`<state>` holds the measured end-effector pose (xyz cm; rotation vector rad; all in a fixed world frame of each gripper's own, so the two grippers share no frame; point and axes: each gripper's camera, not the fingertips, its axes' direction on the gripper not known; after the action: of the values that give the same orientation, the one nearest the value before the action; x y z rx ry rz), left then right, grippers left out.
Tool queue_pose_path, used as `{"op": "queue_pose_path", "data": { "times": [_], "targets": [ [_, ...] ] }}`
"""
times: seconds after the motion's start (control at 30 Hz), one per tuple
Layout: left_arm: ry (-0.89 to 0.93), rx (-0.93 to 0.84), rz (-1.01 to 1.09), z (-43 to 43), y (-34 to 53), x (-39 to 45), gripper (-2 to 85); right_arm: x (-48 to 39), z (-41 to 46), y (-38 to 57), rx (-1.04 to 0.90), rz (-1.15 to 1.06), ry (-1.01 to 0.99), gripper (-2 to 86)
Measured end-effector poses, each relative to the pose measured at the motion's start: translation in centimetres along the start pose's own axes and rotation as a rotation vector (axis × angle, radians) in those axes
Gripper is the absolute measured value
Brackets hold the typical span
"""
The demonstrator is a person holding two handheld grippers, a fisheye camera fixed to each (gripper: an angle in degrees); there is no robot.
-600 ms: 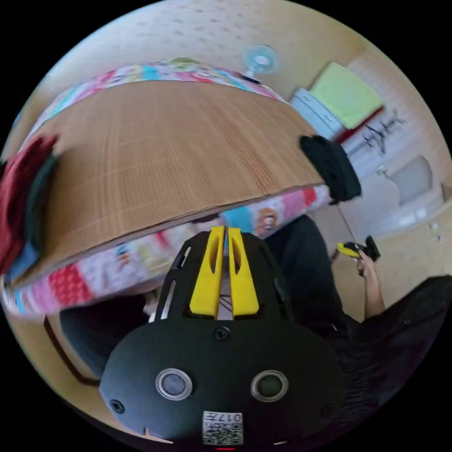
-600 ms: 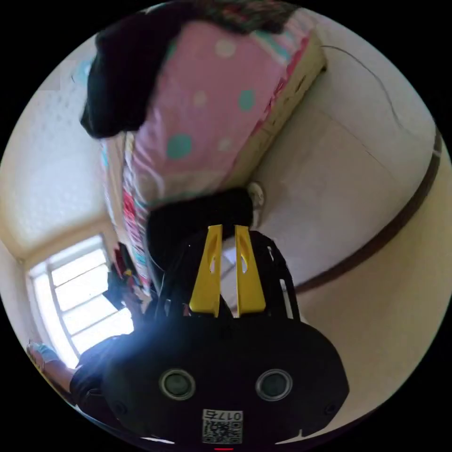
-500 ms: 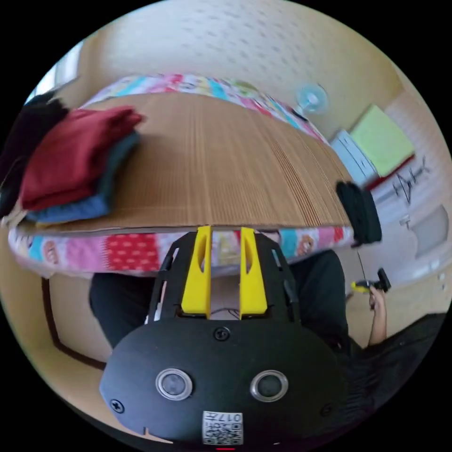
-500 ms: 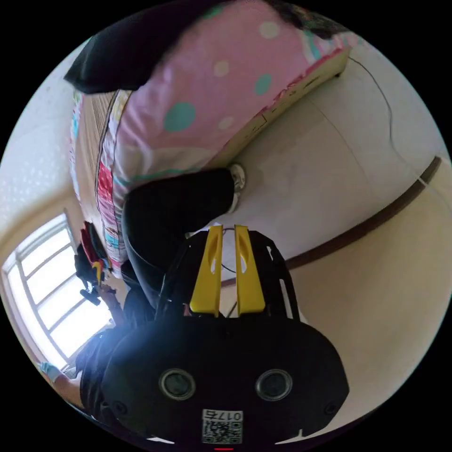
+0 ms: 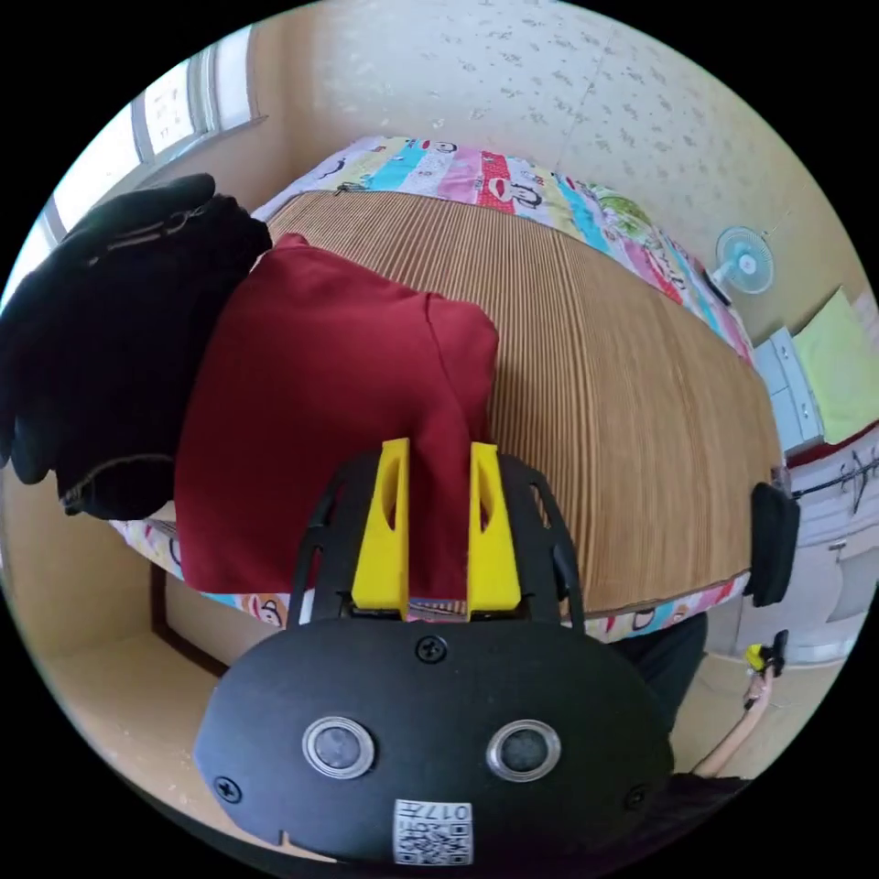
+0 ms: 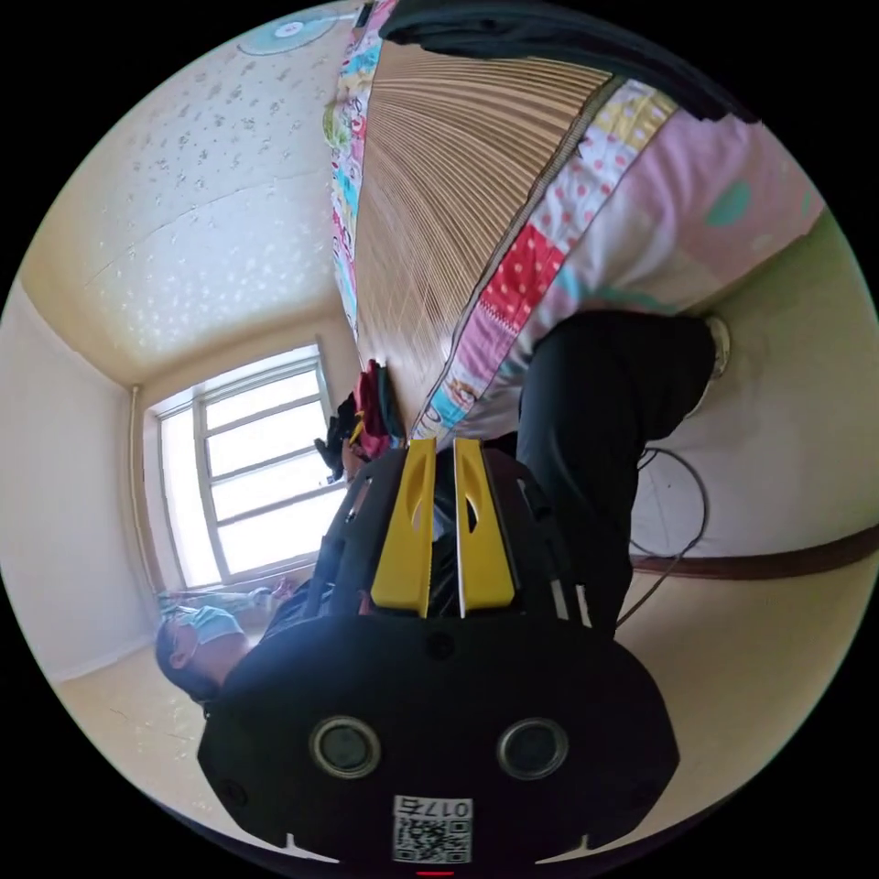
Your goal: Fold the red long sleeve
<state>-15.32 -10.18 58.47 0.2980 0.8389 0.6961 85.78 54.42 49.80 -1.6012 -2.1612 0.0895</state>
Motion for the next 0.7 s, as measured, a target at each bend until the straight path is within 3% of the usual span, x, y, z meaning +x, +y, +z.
{"op": "queue_pose_path", "data": {
  "times": [0.17,0.27,0.33,0.43,0.57,0.7],
  "targets": [
    [0.388,0.101,-0.020,-7.3,-3.8,0.1,3.3,-0.9,-1.6,3.6,0.048,0.008,0.050,1.3],
    [0.665,0.260,0.174,-15.5,-4.6,3.9,0.5,-1.7,-2.7,4.7,0.116,-0.011,0.046,0.8],
    [0.964,0.384,0.303,-20.8,-3.3,5.7,-0.3,-2.3,-2.9,4.7,0.137,-0.021,0.043,0.7],
    [1.182,0.488,0.439,-24.3,-0.4,6.5,-0.5,-3.8,-2.3,4.4,0.137,-0.067,0.045,0.6],
    [1.138,0.350,0.433,-21.3,3.2,7.0,-0.5,-4.2,-0.8,4.0,0.100,-0.089,0.066,0.5],
    [0.856,-0.026,0.161,-8.8,8.7,6.0,-0.2,-2.3,-0.1,3.8,0.087,-0.042,0.061,0.5]
  ]
}}
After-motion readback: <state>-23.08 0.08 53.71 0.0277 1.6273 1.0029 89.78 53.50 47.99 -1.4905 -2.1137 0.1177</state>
